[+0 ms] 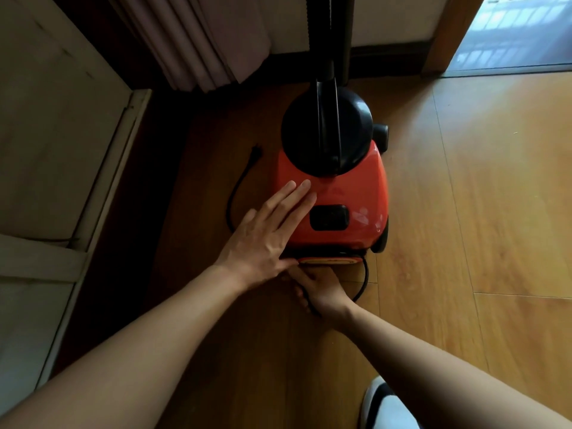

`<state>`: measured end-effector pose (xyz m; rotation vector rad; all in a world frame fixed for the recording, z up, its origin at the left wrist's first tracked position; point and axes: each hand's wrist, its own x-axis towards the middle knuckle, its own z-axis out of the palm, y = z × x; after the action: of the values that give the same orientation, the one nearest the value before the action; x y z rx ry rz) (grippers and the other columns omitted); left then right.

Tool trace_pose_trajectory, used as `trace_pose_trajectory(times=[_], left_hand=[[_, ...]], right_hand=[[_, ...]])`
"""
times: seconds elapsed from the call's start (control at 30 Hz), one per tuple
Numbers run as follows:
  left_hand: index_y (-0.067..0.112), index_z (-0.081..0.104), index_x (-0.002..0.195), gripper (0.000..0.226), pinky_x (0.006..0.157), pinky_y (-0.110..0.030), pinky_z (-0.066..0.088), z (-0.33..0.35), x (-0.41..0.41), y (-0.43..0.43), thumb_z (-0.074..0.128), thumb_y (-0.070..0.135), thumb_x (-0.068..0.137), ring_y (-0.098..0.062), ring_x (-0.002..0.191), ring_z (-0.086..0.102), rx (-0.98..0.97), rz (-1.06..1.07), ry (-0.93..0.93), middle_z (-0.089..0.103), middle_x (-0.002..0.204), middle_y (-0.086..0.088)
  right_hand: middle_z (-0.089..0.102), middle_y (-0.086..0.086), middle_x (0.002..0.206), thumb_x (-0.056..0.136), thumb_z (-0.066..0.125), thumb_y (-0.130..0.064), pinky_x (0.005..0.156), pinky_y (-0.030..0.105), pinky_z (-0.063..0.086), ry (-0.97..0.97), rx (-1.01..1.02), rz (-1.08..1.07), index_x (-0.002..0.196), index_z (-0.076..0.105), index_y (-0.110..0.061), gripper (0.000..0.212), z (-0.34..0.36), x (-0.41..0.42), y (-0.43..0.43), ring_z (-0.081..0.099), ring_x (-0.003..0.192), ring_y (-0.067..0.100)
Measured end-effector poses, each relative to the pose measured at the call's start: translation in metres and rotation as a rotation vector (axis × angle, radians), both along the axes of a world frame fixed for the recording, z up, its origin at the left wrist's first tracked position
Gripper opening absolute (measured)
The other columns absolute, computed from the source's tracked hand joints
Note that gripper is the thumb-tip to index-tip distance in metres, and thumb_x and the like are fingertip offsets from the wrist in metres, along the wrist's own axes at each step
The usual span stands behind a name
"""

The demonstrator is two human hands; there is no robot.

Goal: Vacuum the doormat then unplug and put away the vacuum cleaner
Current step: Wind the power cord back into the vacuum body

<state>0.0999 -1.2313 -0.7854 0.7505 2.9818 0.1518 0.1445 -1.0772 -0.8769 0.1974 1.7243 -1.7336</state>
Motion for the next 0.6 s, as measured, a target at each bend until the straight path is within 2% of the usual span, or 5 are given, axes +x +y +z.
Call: trace_pose_trajectory(times=[0.17, 0.33, 0.43, 0.5, 0.6], left_hand=[[0.02, 0.003, 0.157, 0.126, 0.104, -0.045, 0.043, -0.003, 0.001, 0.002, 0.086, 0.048, 0.066, -0.019, 0.153, -0.001, -0.025, 0.01, 0.04, -0.001, 0.166, 0.001], [0.019, 0.0, 0.157, 0.13, 0.107, -0.046, 0.04, -0.006, 0.001, 0.002, 0.086, 0.049, 0.064, -0.02, 0.153, 0.0, -0.02, 0.012, 0.068, -0.001, 0.166, 0.0], [0.02, -0.001, 0.157, 0.131, 0.106, -0.048, 0.041, -0.007, 0.0, 0.001, 0.086, 0.048, 0.064, -0.019, 0.153, -0.001, -0.012, 0.009, 0.062, -0.002, 0.166, 0.0], [0.02, -0.001, 0.157, 0.132, 0.105, -0.049, 0.043, -0.007, 0.0, 0.002, 0.087, 0.047, 0.063, -0.019, 0.153, -0.003, -0.011, 0.008, 0.061, -0.003, 0.165, 0.0], [0.02, 0.0, 0.157, 0.131, 0.104, -0.049, 0.043, -0.005, 0.001, 0.002, 0.087, 0.048, 0.063, -0.02, 0.153, -0.002, -0.012, 0.008, 0.059, -0.002, 0.165, 0.0]], right_hand=[[0.053, -0.002, 0.053, 0.097, 0.066, -0.041, 0.045, 0.028, 0.044, -0.006, 0.102, -0.044, 0.076, 0.068, -0.01, 0.038, -0.006, -0.001, 0.006, 0.048, 0.045, 0.015], [0.066, 0.009, 0.064, 0.095, 0.066, -0.046, 0.045, 0.031, 0.051, 0.008, 0.293, -0.09, 0.085, 0.068, -0.005, 0.043, -0.012, -0.005, 0.022, 0.058, 0.044, 0.019], [0.068, 0.005, 0.07, 0.096, 0.064, -0.047, 0.05, 0.034, 0.054, 0.106, 0.375, 0.038, 0.09, 0.07, -0.013, 0.035, -0.012, -0.006, 0.049, 0.063, 0.052, 0.019], [0.071, -0.002, 0.08, 0.097, 0.06, -0.053, 0.06, 0.035, 0.055, 0.219, 0.547, 0.195, 0.091, 0.071, -0.024, 0.032, -0.014, -0.011, 0.073, 0.067, 0.066, 0.015], [0.068, -0.002, 0.073, 0.097, 0.055, -0.057, 0.06, 0.033, 0.05, 0.231, 0.734, 0.344, 0.074, 0.064, -0.021, 0.044, -0.013, -0.015, 0.107, 0.064, 0.064, 0.015]])
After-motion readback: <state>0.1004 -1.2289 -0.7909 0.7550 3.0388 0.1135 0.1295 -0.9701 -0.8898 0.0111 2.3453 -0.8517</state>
